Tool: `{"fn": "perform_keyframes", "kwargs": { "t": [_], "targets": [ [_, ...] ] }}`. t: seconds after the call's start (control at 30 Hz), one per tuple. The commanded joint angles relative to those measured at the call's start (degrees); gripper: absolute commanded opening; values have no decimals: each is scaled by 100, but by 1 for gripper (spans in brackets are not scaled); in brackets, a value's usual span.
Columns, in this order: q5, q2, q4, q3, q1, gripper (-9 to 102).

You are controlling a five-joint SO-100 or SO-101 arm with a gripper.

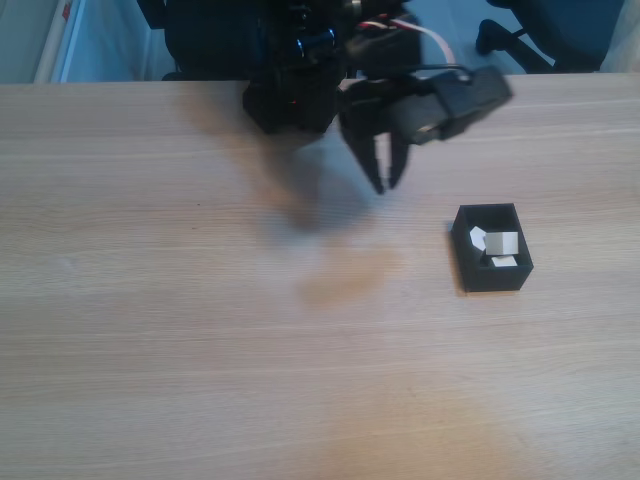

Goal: Pick blocks and place them in the box.

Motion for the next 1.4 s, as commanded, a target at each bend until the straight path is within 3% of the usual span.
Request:
{"fn": "perform_keyframes", "kwargs": {
  "t": [0.0,0.33,0.63,1.37],
  "targets": [
    [-369,1301,176,861,325,0],
    [-1354,3823,1169,2689,1688,0],
    [-1187,4922,2101,3437,2268,0],
    [-492,4922,2584,3894,2294,0]
  ]
}}
